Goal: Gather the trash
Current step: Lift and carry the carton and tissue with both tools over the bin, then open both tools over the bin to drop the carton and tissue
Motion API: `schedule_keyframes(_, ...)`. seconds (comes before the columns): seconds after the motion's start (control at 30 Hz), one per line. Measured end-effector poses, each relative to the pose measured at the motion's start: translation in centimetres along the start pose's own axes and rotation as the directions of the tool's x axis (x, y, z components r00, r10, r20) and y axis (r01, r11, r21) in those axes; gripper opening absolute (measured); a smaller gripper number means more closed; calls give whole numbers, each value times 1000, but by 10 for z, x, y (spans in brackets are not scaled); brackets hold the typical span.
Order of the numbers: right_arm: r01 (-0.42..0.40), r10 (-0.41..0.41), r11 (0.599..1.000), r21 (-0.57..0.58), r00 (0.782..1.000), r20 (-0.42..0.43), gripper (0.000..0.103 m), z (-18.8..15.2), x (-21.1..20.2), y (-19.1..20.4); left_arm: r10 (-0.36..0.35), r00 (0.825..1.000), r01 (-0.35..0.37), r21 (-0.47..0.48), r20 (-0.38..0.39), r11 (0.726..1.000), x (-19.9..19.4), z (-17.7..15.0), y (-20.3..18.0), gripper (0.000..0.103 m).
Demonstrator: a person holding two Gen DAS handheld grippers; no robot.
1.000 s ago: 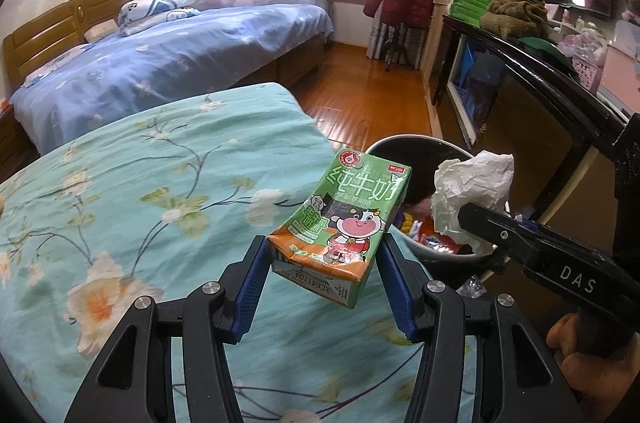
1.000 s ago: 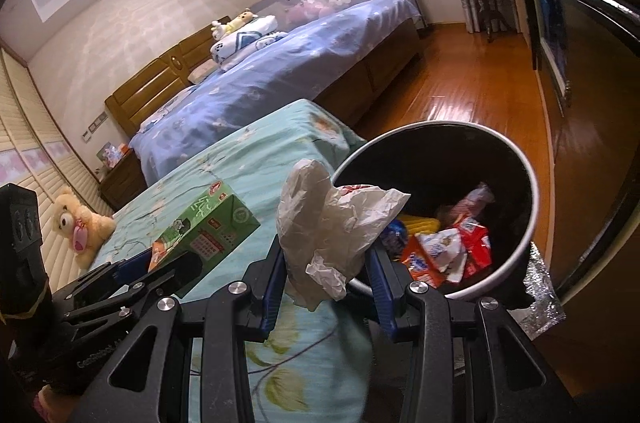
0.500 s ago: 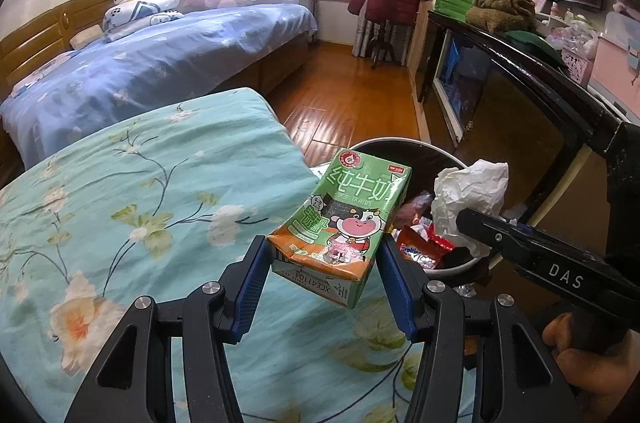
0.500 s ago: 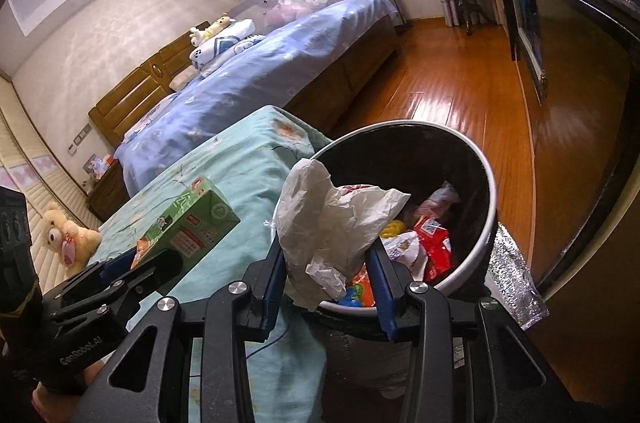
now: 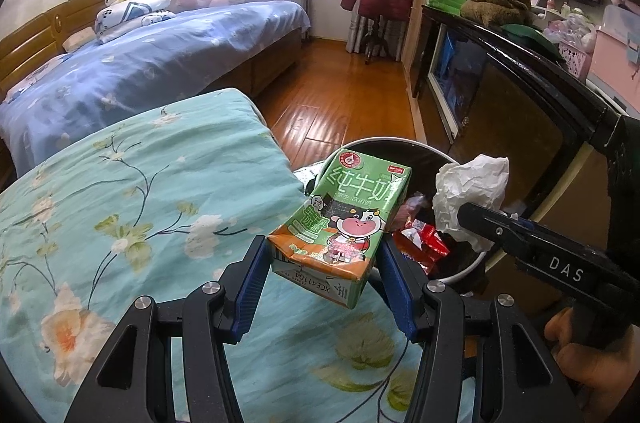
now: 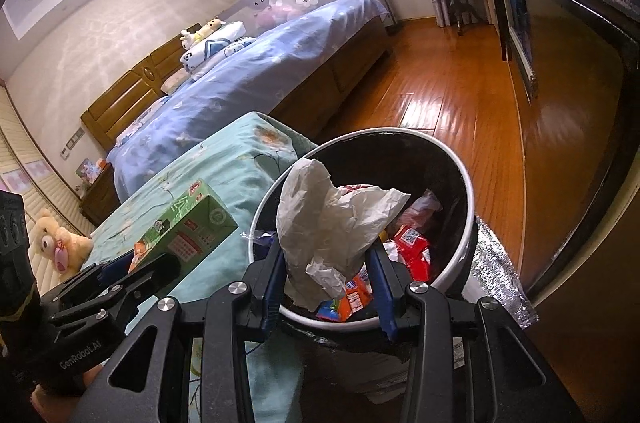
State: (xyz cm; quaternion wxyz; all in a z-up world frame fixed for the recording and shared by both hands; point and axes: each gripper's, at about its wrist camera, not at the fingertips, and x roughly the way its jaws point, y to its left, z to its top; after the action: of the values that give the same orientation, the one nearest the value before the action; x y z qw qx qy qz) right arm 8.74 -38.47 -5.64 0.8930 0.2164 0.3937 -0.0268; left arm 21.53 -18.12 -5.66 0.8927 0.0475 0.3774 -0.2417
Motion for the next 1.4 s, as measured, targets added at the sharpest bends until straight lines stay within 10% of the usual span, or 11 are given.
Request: schedule_keyframes(1.4, 32, -33, 999, -18, 999, -33, 40, 23, 21, -18, 12, 999, -11, 31, -33, 999, 28, 20, -28, 53)
